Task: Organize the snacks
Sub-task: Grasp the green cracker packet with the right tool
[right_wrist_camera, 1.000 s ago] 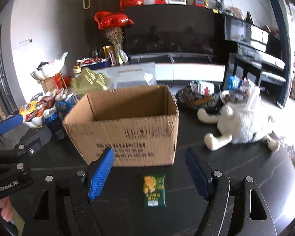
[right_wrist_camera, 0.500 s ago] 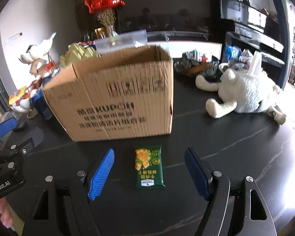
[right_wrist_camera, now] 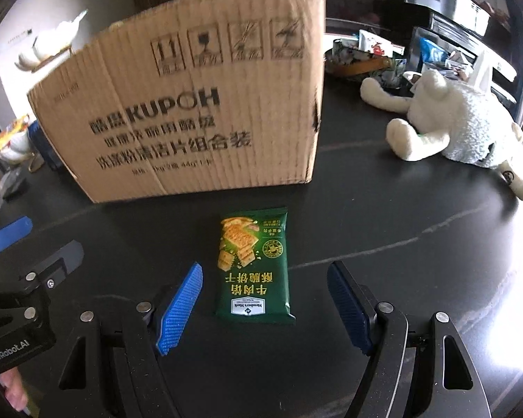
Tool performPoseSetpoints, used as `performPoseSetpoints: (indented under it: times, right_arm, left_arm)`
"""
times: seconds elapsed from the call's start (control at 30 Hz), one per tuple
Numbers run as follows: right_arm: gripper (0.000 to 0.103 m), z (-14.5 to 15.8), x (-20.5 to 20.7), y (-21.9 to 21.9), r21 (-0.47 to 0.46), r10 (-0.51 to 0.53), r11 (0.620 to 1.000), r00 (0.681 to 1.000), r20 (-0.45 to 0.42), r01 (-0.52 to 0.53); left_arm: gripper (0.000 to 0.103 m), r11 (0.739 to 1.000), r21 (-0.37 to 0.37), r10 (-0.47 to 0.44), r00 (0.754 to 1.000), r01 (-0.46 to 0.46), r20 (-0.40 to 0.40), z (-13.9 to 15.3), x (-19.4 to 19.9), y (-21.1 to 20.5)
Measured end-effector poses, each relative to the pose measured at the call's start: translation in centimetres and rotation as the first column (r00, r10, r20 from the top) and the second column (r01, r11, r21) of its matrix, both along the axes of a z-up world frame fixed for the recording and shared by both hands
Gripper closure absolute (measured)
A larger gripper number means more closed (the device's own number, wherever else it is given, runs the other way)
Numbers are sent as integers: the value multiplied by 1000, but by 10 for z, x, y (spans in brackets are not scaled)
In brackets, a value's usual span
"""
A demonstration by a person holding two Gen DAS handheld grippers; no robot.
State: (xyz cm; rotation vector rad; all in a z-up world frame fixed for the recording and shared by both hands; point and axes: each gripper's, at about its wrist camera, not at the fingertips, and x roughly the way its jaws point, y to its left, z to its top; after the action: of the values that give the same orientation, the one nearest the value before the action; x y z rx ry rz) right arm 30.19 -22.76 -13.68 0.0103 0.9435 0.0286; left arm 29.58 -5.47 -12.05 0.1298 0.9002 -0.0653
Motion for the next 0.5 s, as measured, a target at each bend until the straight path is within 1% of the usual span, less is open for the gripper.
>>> performPoseSetpoints:
  times: [0.3, 0.33, 0.4, 0.47, 0.5]
  right_arm:
    - [29, -8, 15, 4, -49, -2, 999, 1000, -4, 2]
    - [30, -9, 16, 4, -52, -1, 999, 1000, -4, 1]
    - [41, -11, 18, 5, -53, 2, 999, 1000, -12, -2]
    - [43, -13, 19, 6, -46, 3, 999, 1000, -11, -4]
    - [47, -12, 19, 6, -46, 4, 999, 1000, -10, -4]
  left_arm:
    - [11, 1000, -12, 5, 1000, -5, -19, -10, 4, -7]
    - [11, 1000, -10, 9, 1000, -9, -19, -11, 5, -8]
    - [11, 1000, -21, 17, 1000, -18, -21, -12, 7, -7]
    - [11, 999, -30, 23, 999, -23, -24, -12, 8, -5]
    - [11, 999, -31, 25, 999, -26, -23, -12, 8, -5]
